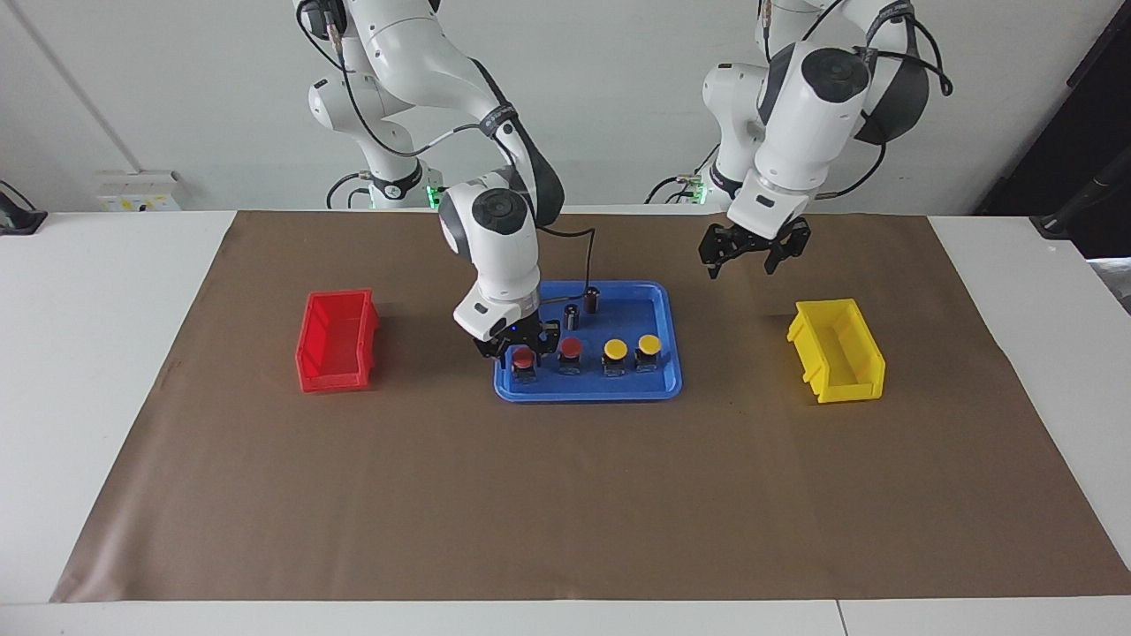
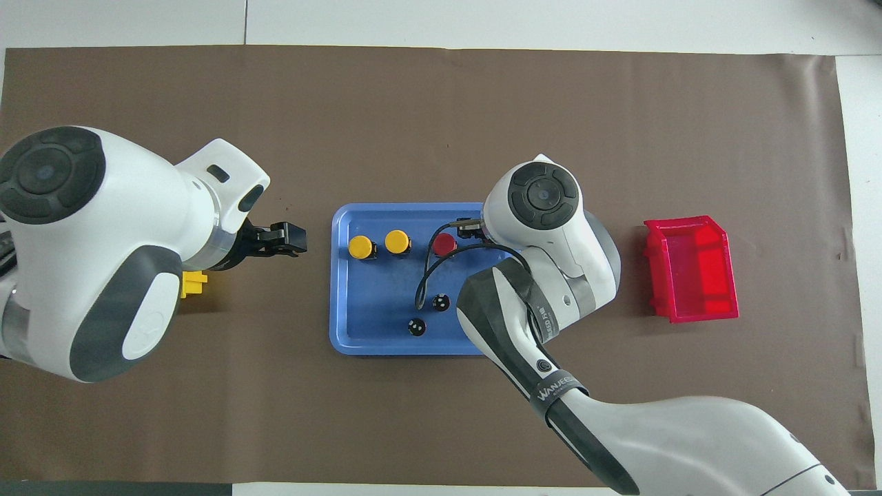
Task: Sort red and yellow buttons by color
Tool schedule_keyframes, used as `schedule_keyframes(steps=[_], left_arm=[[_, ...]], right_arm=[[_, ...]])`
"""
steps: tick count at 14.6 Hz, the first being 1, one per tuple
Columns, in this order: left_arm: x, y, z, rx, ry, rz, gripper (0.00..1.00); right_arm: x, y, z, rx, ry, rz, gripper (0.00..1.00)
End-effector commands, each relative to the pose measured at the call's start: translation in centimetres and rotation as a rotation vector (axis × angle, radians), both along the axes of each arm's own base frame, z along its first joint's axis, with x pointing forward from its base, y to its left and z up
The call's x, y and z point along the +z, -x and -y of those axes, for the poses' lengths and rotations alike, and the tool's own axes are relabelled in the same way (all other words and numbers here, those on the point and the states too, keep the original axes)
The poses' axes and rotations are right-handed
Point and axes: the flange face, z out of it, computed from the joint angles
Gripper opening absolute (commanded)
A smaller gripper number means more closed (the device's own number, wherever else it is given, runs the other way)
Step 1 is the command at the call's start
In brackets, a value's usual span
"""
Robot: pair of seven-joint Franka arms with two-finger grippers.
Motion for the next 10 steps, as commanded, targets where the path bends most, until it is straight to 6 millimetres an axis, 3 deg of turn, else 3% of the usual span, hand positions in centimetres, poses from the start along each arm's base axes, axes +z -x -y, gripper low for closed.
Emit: schedule_keyframes(steps=[1,3,5,8,10], left_arm=[[-3.4,0.4,3.7,0.031,0.030,0.018,0.97],[-5.4,0.1,5.4,0.039,0.036,0.032,0.97],[-7.2,-0.4,6.4,0.038,0.041,0.044,0.96],[-10.1,-1.0,6.9,0.039,0.033,0.039,0.94],[-11.2,-1.2,7.0,0.041,0.035,0.045,0.91]], right_arm=[[-0.1,0.4,-0.1,0.023,-0.016,0.002,0.44],[0.3,0.2,0.0,0.025,-0.016,0.002,0.34],[2.0,-0.5,0.5,0.038,-0.018,0.008,0.32],[8.2,-2.1,3.6,0.040,-0.018,0.004,0.32],[12.9,-1.9,8.6,0.091,-0.017,0.010,0.32]])
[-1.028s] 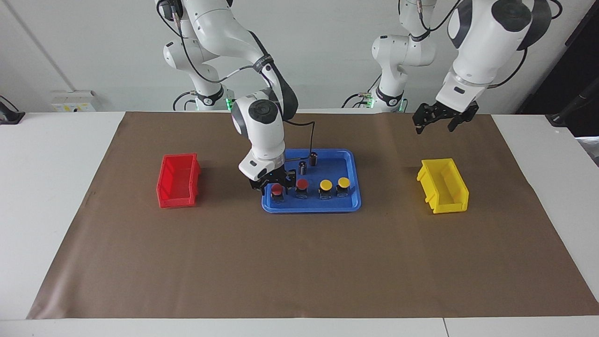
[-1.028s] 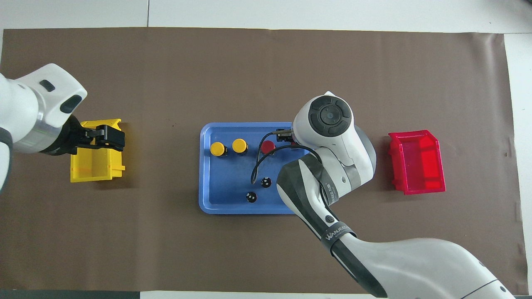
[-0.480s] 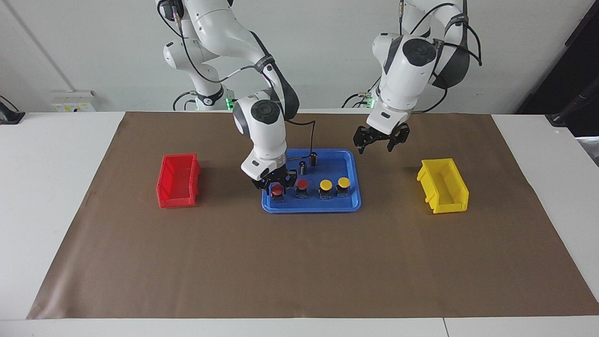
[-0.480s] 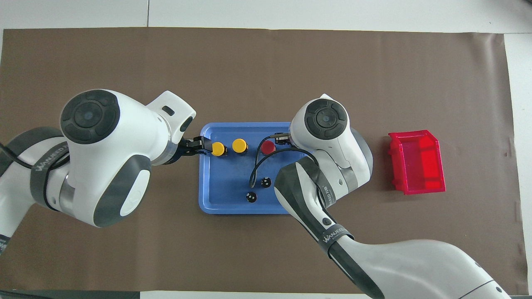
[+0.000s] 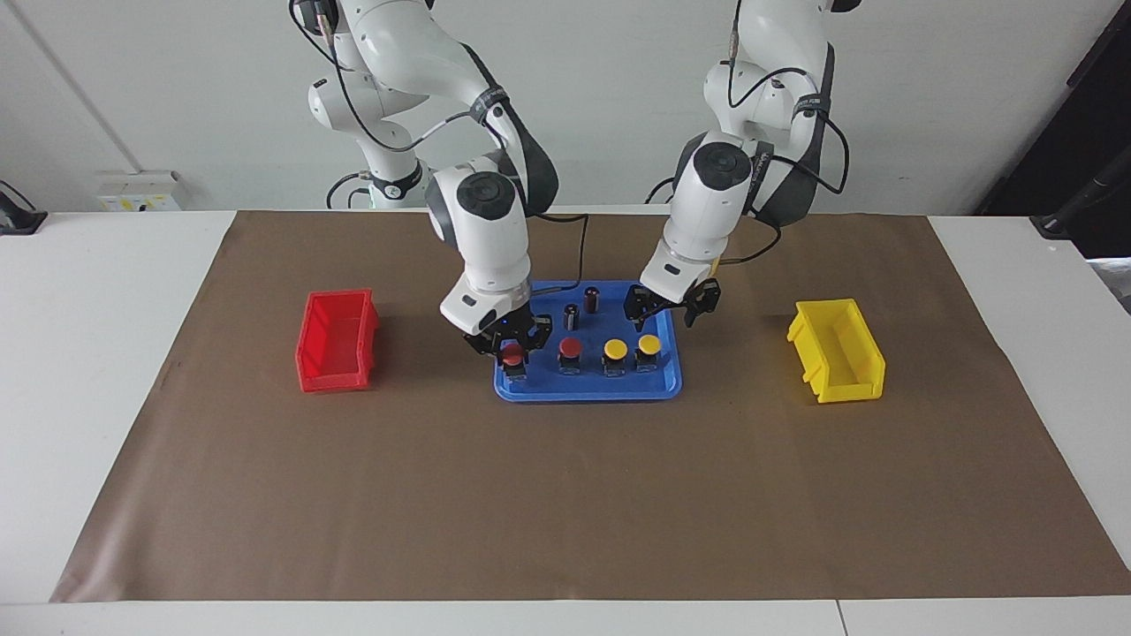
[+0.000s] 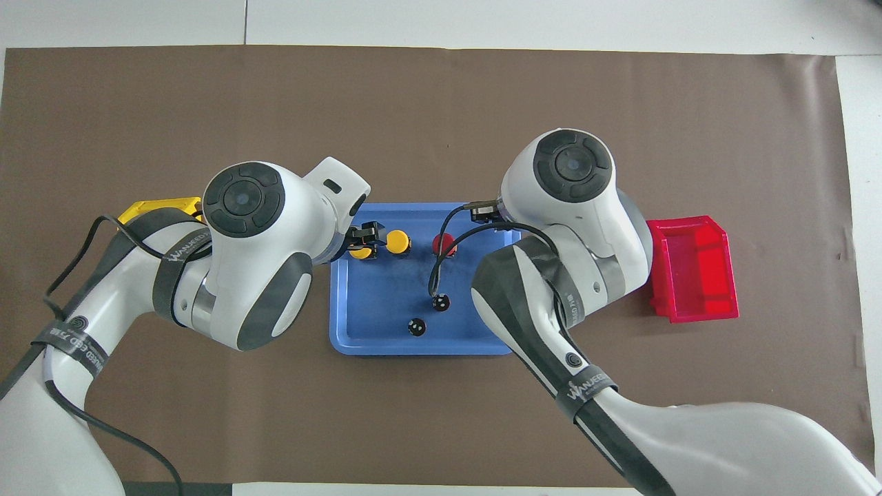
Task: Sort red and yellow buttons by color
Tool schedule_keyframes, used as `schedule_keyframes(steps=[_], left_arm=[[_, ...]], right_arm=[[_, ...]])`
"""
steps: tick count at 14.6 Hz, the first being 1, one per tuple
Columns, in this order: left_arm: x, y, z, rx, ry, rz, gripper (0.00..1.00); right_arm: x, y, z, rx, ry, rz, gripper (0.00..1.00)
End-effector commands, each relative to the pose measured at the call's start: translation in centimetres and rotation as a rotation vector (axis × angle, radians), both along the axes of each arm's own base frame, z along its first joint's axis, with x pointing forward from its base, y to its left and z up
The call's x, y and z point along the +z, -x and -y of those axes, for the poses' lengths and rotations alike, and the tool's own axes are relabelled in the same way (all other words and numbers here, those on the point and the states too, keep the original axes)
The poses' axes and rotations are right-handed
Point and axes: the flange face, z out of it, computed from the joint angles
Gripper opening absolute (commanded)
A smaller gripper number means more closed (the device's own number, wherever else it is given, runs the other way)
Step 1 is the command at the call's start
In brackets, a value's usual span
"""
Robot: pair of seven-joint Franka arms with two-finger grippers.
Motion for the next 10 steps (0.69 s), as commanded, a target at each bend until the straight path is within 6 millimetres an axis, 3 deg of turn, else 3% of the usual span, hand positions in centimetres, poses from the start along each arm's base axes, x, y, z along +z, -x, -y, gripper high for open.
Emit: schedule_keyframes(steps=[1,3,6,8,10], left_arm=[[-1.6,0.1,0.0,0.017,0.015,0.012,0.89],[-2.8,0.3,0.0,0.019,0.016,0.017,0.86],[-3.7,0.4,0.1,0.031,0.013,0.014,0.78],[-4.0,0.6,0.5,0.028,0.011,0.012,0.75],[-4.8,0.7,0.9,0.050,0.009,0.008,0.75]], right_arm=[[6.1,0.8,7.8,0.054,-0.008,-0.018,0.32],[6.6,1.5,15.2,0.045,0.003,-0.083,0.32],[4.0,3.9,23.7,0.050,-0.003,-0.139,0.32],[1.7,5.8,26.9,0.042,-0.010,-0.139,0.32],[-0.2,7.2,28.7,0.047,-0.009,-0.092,0.32]])
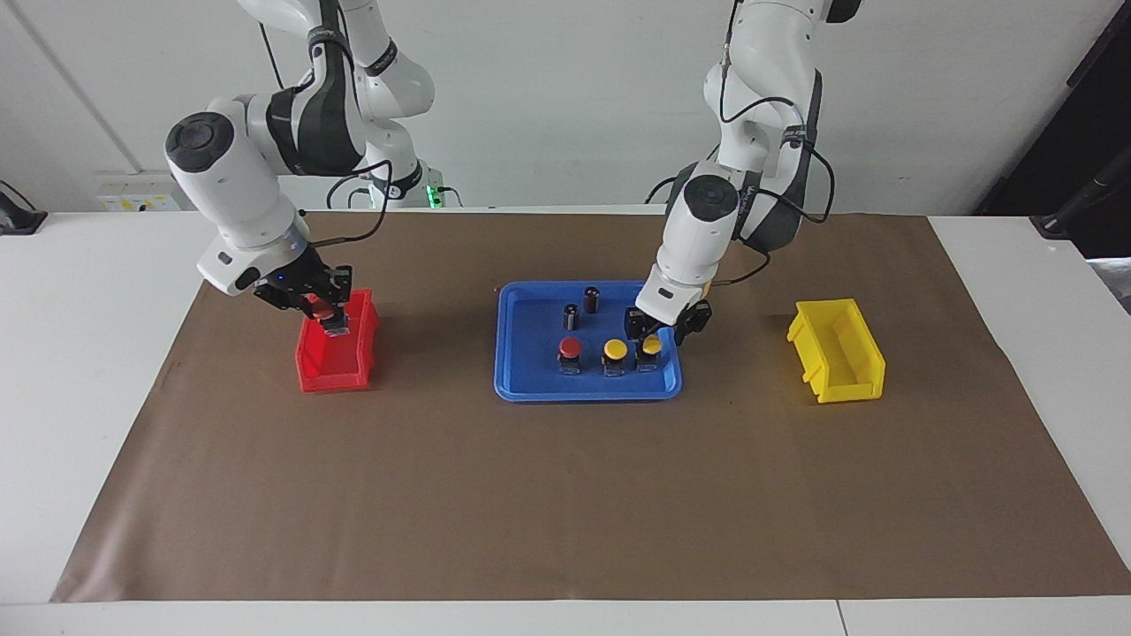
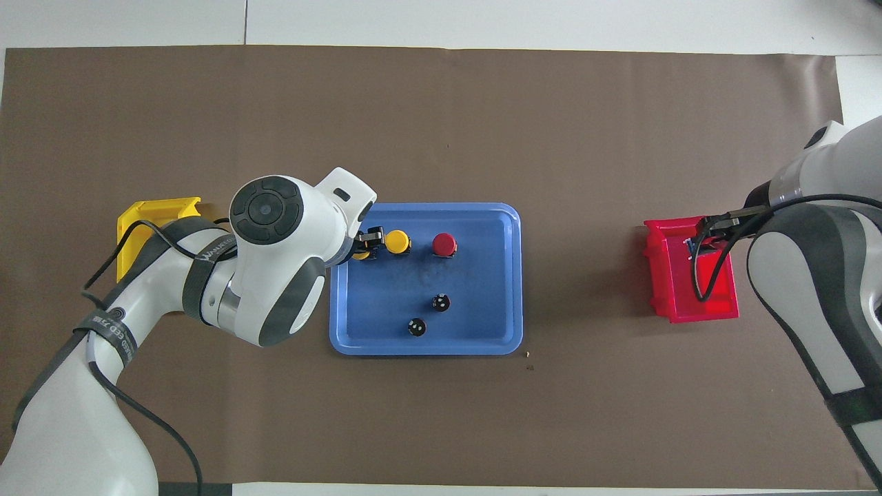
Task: Sort red and yellow buttons by color
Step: 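Drop the yellow button into the yellow bin while the right gripper releases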
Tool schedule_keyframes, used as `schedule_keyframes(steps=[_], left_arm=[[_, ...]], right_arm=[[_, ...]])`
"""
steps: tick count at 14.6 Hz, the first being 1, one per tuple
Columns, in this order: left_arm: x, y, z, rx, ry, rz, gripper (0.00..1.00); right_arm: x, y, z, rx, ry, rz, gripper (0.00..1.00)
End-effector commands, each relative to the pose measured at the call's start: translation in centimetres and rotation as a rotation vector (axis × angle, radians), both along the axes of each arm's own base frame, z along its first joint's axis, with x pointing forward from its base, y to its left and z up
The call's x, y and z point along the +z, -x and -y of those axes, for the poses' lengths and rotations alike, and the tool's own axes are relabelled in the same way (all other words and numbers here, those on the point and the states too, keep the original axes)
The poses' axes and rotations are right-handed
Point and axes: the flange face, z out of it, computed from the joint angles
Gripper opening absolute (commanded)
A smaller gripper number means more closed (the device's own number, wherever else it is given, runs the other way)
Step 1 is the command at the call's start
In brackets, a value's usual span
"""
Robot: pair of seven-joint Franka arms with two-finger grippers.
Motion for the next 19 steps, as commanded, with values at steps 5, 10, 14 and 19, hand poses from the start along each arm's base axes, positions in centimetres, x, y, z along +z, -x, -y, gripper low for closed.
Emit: schedule_keyframes(steps=[5,10,14,19], left_arm=[[-0.8,0.6,1.5,0.030,0.014,0.010,0.28],[5.4,-0.7,1.2,0.045,-0.011,-0.043,0.01],[14.3,-4.4,-7.9,-0.029,-0.039,-0.133,0.01],[13.4,-7.5,-23.3,-0.135,-0.004,-0.145,0.01]], right_arm=[[-4.0,4.3,1.8,0.009,-0.018,0.023,0.32],[-6.2,5.5,1.3,0.026,-0.019,0.010,0.32],[-7.6,6.4,0.9,0.030,-0.016,0.034,0.32],[-8.3,7.4,0.8,0.032,-0.018,0.019,0.33]])
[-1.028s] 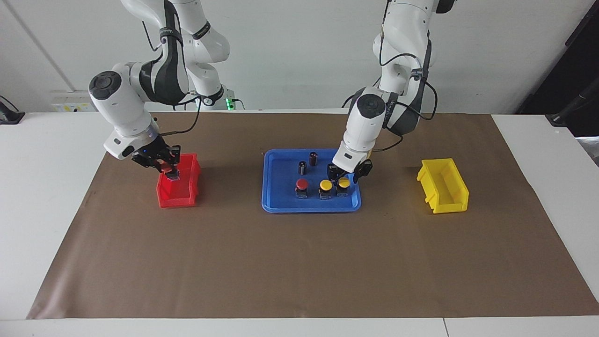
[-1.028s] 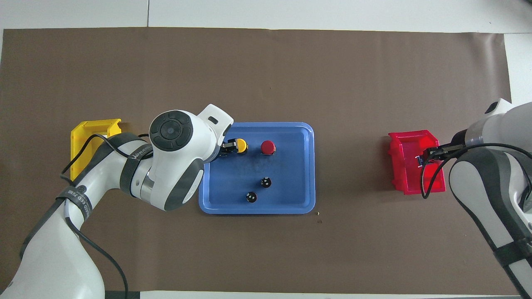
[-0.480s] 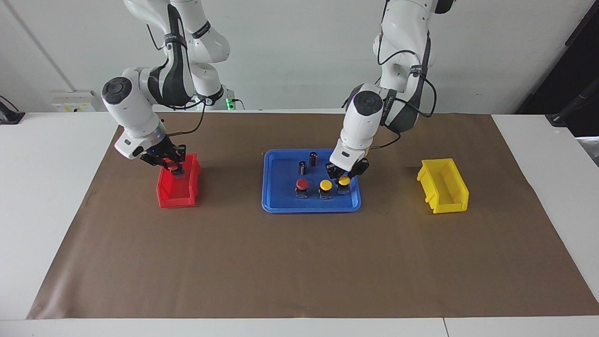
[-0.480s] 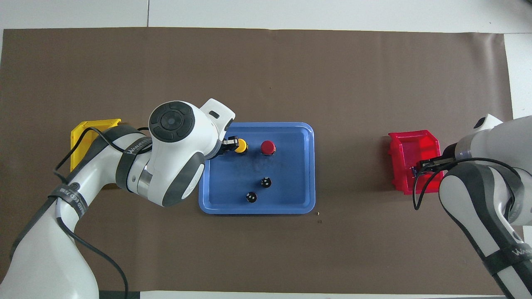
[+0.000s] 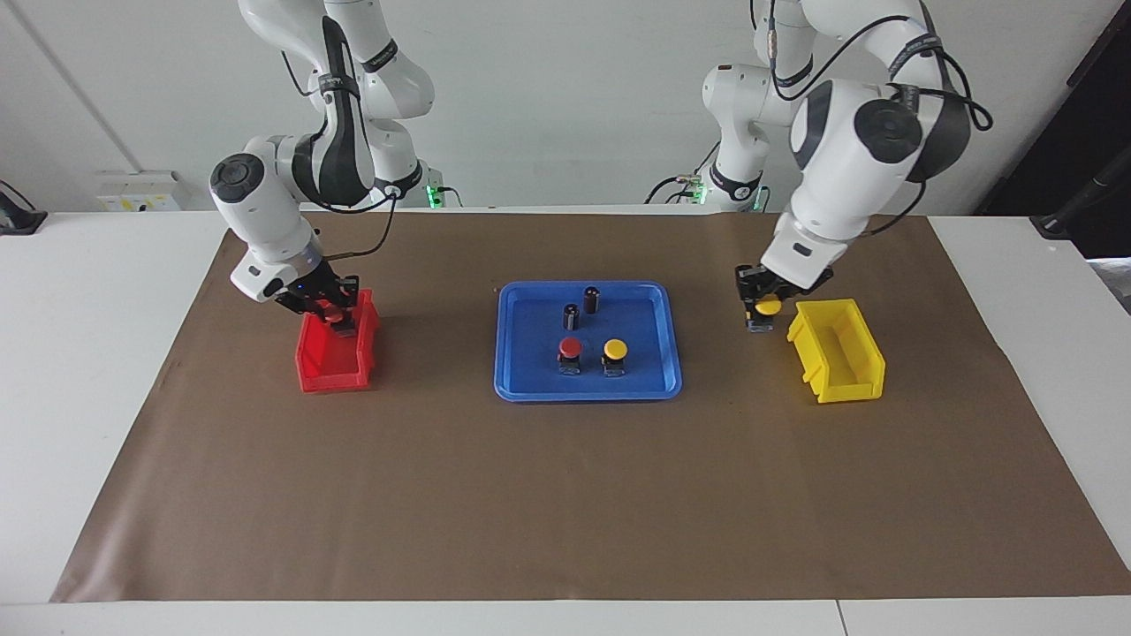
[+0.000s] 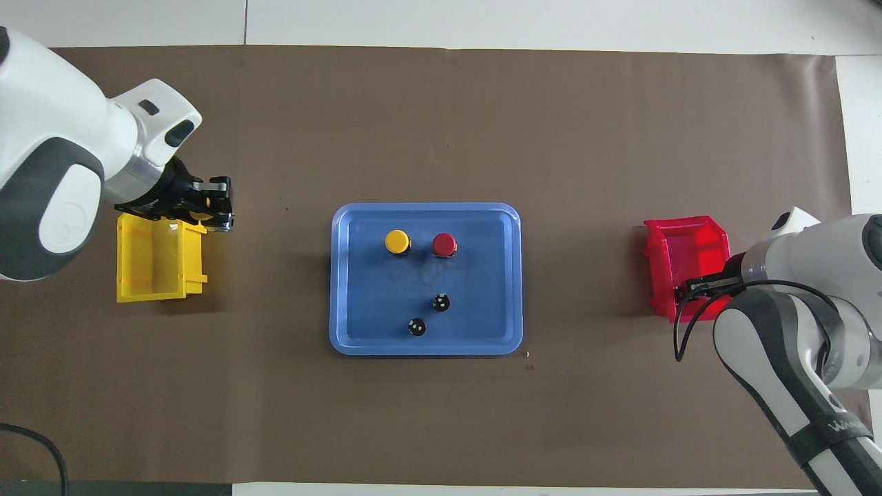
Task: Sort red and yellow buttons by color
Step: 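Drop the yellow button into the yellow bin while the right gripper releases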
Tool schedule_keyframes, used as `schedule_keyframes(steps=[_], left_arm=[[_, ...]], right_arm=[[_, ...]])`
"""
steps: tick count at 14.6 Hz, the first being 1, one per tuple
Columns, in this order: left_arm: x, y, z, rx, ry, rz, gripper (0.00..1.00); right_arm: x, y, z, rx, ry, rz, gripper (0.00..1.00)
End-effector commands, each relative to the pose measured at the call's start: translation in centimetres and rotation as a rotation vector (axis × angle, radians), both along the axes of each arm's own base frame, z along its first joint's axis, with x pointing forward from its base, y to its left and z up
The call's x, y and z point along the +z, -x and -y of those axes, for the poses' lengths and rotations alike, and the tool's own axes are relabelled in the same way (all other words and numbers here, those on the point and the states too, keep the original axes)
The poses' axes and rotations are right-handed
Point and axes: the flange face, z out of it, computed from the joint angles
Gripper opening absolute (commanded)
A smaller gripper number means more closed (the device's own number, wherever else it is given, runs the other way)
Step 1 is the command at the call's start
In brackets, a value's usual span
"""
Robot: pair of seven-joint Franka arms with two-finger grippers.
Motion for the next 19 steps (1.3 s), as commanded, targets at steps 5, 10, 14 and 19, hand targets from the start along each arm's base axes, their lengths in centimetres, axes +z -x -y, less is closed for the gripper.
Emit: schedule_keyframes(steps=[5,10,14,19], left_arm=[[-5.6,1.4,-8.5,0.004,0.025,-0.001,0.01],[-7.4,1.7,-10.4,-0.005,0.026,0.004,0.01],[-9.8,2.9,-13.3,-0.004,0.030,0.030,0.01],[-12.6,4.4,-13.1,0.002,0.027,0.040,0.01]], right_arm=[[0.6,0.9,0.0,0.031,-0.009,0.016,0.57],[5.5,-3.1,-0.1,0.072,-0.005,-0.014,0.57],[11.4,-6.8,-5.4,0.075,-0.007,0.003,0.57],[14.2,-9.5,-21.9,-0.074,-0.074,0.126,0.64]])
